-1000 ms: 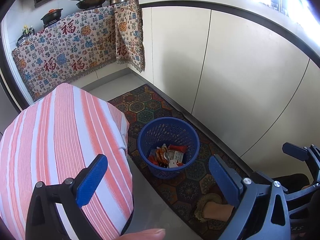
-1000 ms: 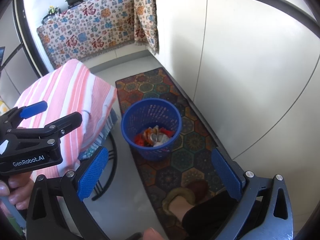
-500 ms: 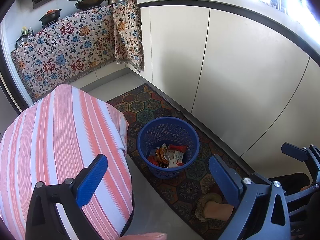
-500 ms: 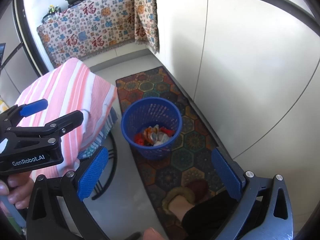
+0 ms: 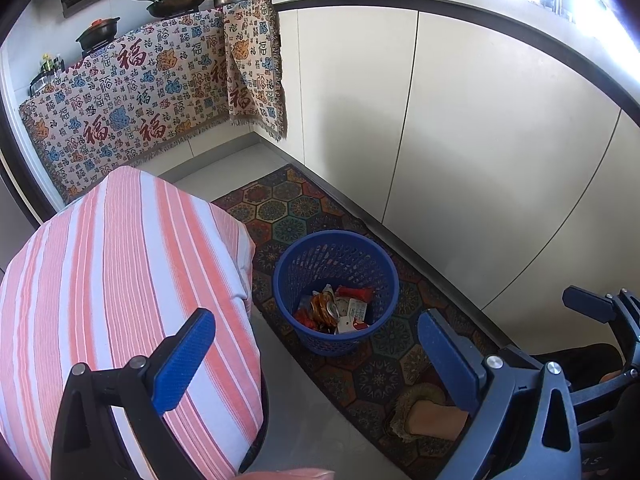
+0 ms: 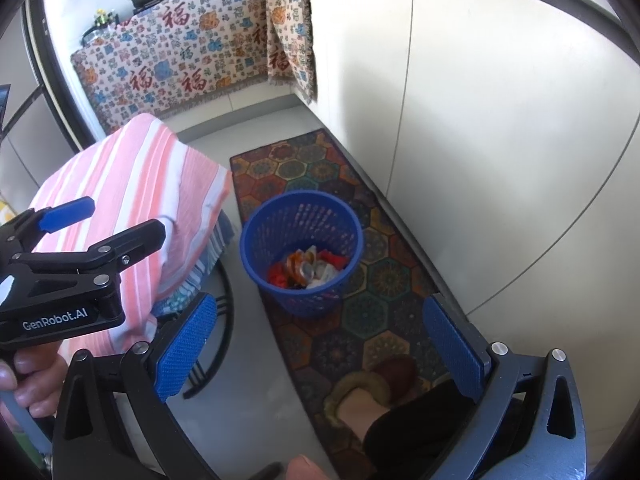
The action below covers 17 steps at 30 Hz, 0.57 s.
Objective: Collect trash
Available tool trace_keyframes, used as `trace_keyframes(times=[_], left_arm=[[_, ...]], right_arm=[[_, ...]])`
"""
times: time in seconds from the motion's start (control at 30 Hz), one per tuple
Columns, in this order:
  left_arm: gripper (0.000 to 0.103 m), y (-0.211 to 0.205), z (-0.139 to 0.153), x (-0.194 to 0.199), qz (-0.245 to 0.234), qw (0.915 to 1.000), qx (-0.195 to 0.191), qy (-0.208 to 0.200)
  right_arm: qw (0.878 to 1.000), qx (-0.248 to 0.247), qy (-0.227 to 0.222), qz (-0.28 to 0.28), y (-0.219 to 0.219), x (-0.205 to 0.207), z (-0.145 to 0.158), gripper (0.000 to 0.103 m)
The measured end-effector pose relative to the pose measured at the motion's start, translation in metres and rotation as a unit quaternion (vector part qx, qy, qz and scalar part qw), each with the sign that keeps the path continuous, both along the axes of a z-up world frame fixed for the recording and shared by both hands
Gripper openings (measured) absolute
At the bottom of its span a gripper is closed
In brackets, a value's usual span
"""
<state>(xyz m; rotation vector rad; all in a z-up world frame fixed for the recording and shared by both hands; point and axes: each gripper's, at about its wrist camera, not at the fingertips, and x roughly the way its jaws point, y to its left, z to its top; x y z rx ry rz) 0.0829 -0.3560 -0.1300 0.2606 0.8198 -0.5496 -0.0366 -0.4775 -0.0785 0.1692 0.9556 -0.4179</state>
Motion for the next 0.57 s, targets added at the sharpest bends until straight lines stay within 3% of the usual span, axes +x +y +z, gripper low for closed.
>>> trace_keyframes(times=[0.57], left_arm=[[0.103,0.0018,-0.0051,-0.0006,0.0,1.0,-0.002,-0.002]], right_arm=[[1.0,0.002,0.014,-0.006,-0.0009,0.0036,-0.0054,0.103]])
